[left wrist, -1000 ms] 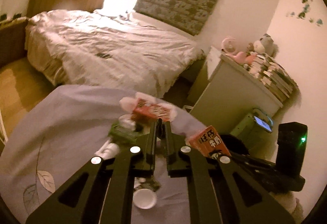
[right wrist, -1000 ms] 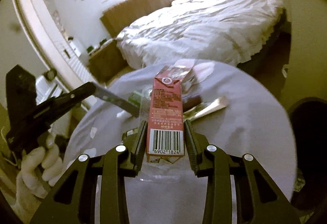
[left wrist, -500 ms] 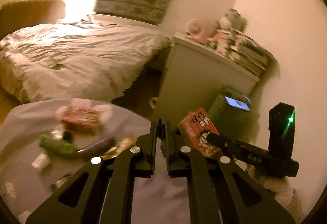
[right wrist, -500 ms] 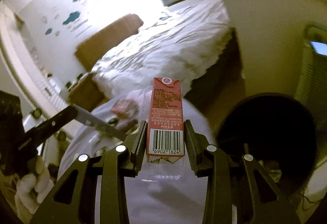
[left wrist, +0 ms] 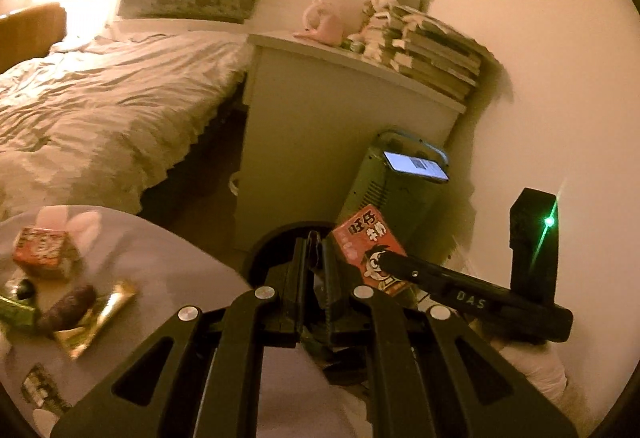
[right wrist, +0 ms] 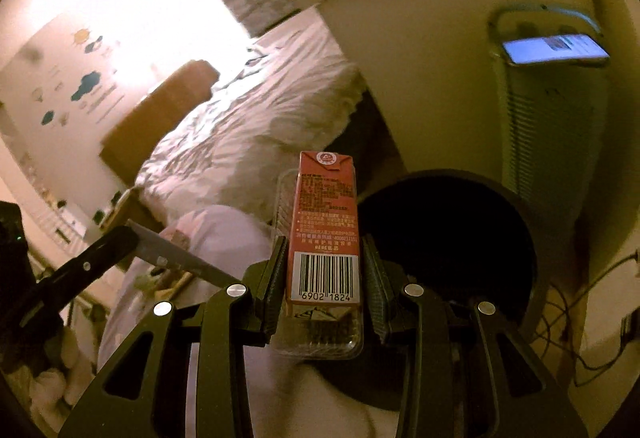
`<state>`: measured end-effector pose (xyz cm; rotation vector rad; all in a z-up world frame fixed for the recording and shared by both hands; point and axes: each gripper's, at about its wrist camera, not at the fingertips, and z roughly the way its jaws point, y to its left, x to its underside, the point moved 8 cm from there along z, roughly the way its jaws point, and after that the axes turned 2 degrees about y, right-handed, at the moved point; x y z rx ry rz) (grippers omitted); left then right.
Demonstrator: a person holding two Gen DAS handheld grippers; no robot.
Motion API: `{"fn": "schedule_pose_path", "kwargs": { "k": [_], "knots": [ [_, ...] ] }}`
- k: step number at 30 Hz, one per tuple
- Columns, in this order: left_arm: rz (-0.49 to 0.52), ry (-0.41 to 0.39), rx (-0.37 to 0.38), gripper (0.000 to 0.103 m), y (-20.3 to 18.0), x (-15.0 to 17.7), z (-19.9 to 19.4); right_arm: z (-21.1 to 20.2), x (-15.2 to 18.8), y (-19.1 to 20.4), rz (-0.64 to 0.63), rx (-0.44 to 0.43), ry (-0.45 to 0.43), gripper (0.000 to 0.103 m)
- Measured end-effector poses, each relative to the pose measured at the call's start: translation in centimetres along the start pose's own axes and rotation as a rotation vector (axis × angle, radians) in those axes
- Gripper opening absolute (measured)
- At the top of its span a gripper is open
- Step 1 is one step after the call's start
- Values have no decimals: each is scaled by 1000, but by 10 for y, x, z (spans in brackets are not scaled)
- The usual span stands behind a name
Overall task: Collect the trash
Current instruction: 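Carry the snack box and juice carton over the black bin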
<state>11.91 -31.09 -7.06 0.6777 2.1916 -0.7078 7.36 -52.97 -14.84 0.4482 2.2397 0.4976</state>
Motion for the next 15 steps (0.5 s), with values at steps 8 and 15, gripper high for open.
{"fn": "schedule_pose_path", "kwargs": {
  "k": [8,15],
  "knots": [
    [23,44,21,8,-20,6,30,8,10,-34,56,34,23,37],
    [31,71,27,8,-27,11,45,16,17,-52,86,47,41,37]
  ]
}}
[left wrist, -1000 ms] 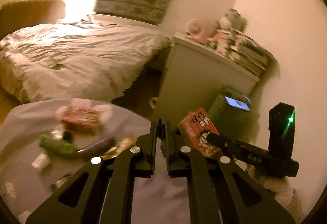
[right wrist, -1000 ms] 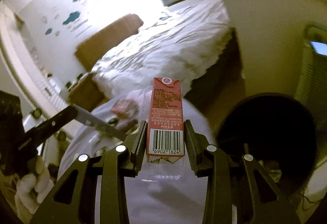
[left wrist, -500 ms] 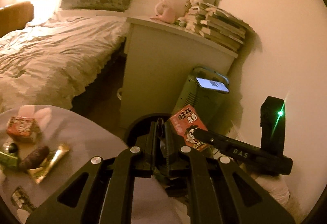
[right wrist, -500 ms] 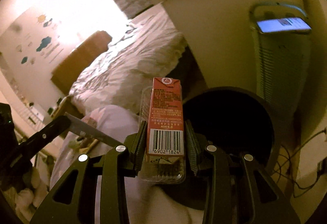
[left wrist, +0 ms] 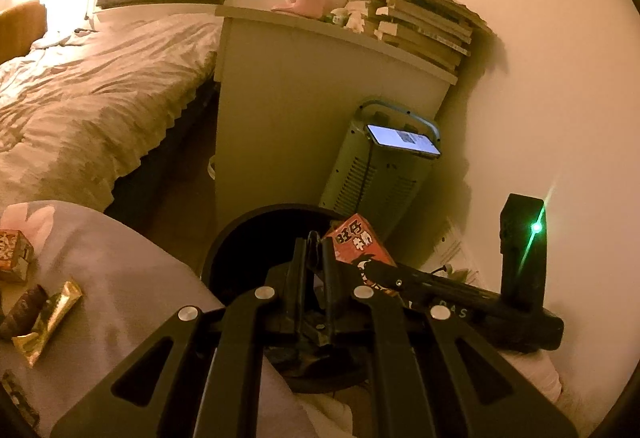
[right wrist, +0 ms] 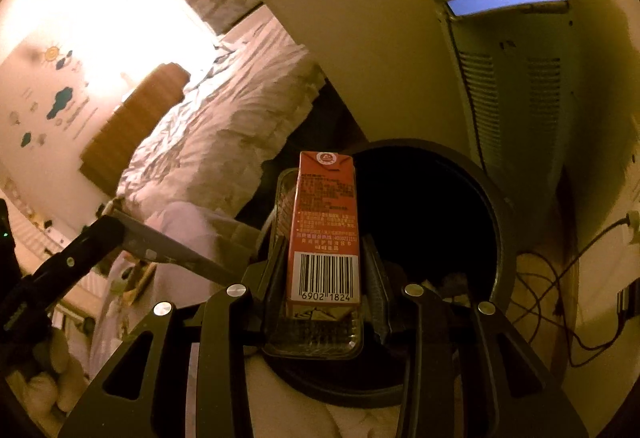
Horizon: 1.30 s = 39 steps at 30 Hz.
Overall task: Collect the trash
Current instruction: 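Carry the snack box and juice carton over the black bin, then open both grippers to release the items into the bin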
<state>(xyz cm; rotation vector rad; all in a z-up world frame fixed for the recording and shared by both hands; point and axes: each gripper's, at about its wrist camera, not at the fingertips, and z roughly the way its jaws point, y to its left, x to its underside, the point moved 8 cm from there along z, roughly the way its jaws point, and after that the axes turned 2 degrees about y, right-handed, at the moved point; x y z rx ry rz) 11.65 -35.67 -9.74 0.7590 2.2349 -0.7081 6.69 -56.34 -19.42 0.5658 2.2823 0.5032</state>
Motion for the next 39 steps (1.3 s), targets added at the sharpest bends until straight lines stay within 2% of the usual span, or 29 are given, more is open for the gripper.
{"fn": "schedule_pose_path", "kwargs": {
  "k": [11,14,15,17,19,21,22,24,28,31,34,39],
  "knots": [
    [17,11,8,9,-11,-2,11,4,3,-13,29,13,13,37],
    [30,14,4,12,-15,-2,12,3,3,-17,40,25,17,38],
    [34,17,1,14,-17,-2,12,3,3,-19,48,29,18,38],
    [42,19,-10,24,-18,-1,11,2,3,-21,57,31,15,48],
    [45,8,-21,50,-19,-2,8,-1,3,-21,57,36,6,50],
    [50,-15,-27,61,-20,-3,2,-2,3,-19,57,35,6,51],
    [53,-23,-28,64,-21,-4,-2,-3,3,-17,55,36,4,55],
    [59,-37,-32,66,-22,-5,-9,-4,4,-13,50,29,-1,60],
    [67,-65,-42,74,-21,-7,-23,-6,4,2,22,18,0,60],
    [62,-83,-53,74,-15,-6,-34,-6,4,18,-5,4,2,60],
    [43,-92,-66,74,-3,-3,-45,-3,7,39,-39,-13,10,64],
    [-5,-100,-121,74,35,12,-65,7,14,77,-108,-43,39,64]
  ]
}}
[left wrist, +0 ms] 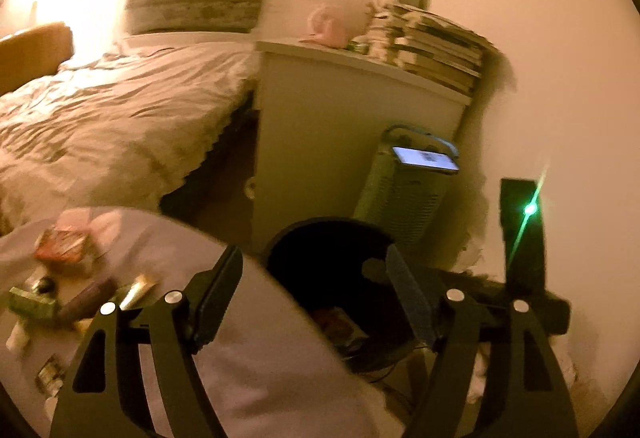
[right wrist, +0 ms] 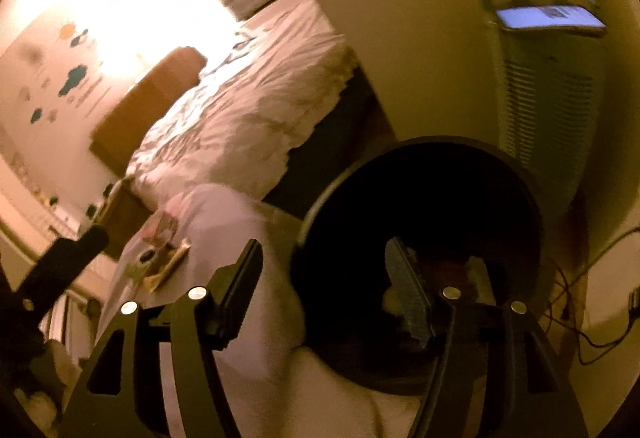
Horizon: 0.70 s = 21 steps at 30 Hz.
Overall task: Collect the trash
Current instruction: 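Open both grippers to release the items into the bin, then grasp the white cup with the left gripper while the right grasps the green Doublemint pack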
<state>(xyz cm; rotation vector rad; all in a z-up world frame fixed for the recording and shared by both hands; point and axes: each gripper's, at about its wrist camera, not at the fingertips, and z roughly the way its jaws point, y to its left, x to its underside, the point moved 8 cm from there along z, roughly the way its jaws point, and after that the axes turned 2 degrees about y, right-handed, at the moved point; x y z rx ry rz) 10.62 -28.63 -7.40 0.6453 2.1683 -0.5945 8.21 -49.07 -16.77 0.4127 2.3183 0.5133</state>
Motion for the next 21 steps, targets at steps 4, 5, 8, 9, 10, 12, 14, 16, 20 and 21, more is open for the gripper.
{"fn": "schedule_pose_path", "kwargs": {
  "k": [4,5,8,9,10,12,14,16,20,21],
  "knots": [
    [-74,3,-66,74,49,15,-16,14,1,37,-65,-29,26,64],
    [-90,2,-83,74,60,18,-20,18,2,46,-81,-36,32,64],
    [-136,2,-149,74,100,32,-34,30,6,79,-140,-59,56,64],
    [-150,4,-175,74,115,38,-39,36,8,92,-165,-70,67,64],
    [-161,5,-194,74,126,42,-43,40,9,101,-182,-78,75,64],
    [-192,11,-256,74,158,54,-55,49,12,126,-228,-97,93,64],
    [-221,18,-310,74,187,64,-66,58,14,148,-271,-115,109,64],
    [-250,32,-349,74,213,74,-75,69,17,174,-325,-134,127,64],
    [-284,85,-401,73,259,92,-79,91,27,225,-456,-157,163,64],
    [-286,100,-406,73,267,96,-78,99,30,239,-501,-163,175,64]
  ]
}}
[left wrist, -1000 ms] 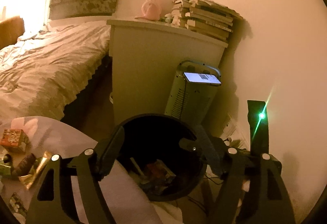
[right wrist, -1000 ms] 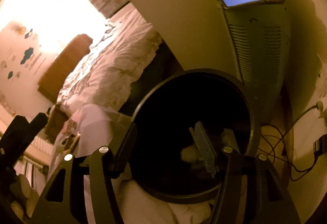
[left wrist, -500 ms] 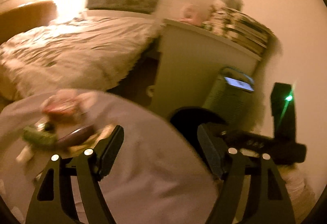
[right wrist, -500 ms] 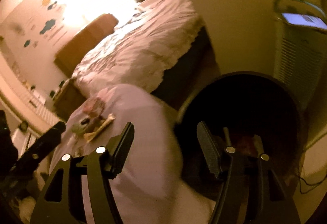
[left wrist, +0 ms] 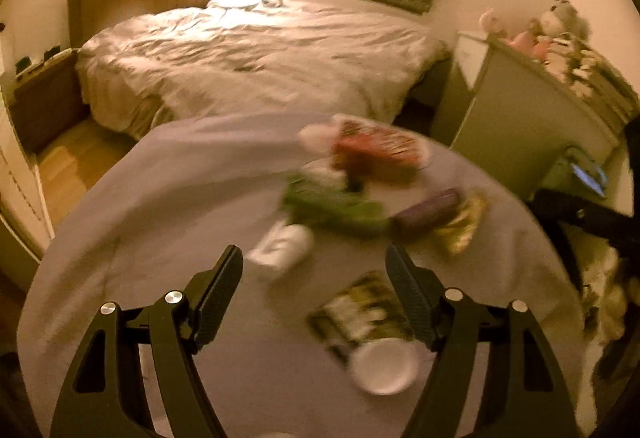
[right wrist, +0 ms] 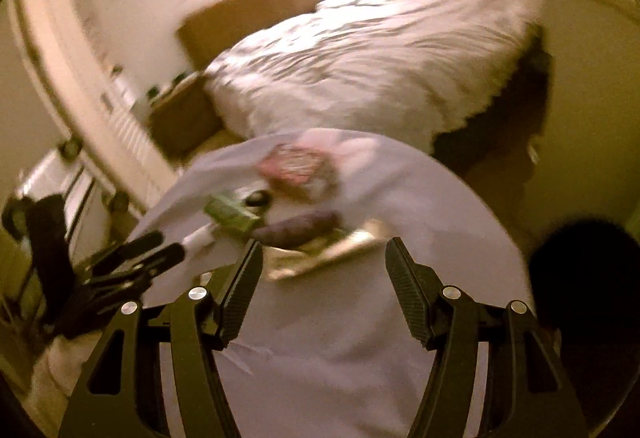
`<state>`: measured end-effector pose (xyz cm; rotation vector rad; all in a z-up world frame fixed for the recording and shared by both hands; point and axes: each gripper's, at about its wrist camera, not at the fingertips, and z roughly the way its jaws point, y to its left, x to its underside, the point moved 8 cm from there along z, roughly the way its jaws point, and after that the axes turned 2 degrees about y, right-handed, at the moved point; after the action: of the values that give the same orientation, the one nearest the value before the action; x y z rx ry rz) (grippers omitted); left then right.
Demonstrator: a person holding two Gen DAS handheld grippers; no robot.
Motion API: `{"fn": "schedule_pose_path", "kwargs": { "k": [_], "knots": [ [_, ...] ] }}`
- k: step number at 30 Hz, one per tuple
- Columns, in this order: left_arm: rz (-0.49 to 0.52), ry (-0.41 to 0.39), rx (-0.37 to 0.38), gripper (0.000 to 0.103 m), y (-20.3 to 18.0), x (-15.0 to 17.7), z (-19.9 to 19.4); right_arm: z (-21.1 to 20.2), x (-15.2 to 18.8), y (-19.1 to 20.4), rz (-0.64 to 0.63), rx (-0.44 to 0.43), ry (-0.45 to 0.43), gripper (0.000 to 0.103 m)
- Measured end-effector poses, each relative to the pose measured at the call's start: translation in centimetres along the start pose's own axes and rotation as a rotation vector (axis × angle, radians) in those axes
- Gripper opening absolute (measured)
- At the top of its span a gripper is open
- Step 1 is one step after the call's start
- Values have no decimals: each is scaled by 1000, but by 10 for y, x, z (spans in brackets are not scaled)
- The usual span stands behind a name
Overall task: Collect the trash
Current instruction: 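Grasp the white cup with the left gripper while the right grasps the green Doublemint pack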
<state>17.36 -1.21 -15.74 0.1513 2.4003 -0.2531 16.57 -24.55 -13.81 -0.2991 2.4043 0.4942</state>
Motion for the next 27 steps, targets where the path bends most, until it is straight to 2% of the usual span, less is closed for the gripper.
{"fn": "schedule_pose_path", "kwargs": {
  "k": [4,9,12,15,19,24,26,27],
  "knots": [
    [5,45,4,62,21,6,13,37,-10,40,-155,-5,60,64],
    [52,72,21,61,28,7,22,82,-18,78,-311,-7,128,64],
    [73,80,33,61,28,6,29,108,-19,87,-359,14,175,64],
    [74,90,39,61,30,6,34,131,-19,91,-382,30,236,58],
    [70,95,51,61,31,5,35,149,-19,95,-404,28,274,53],
    [96,100,46,61,28,3,39,157,-17,94,-373,-15,302,43],
    [105,100,48,55,26,2,39,154,-18,91,-338,-37,302,40],
    [105,99,54,47,25,1,40,151,-17,89,-320,-45,297,39]
  ]
}}
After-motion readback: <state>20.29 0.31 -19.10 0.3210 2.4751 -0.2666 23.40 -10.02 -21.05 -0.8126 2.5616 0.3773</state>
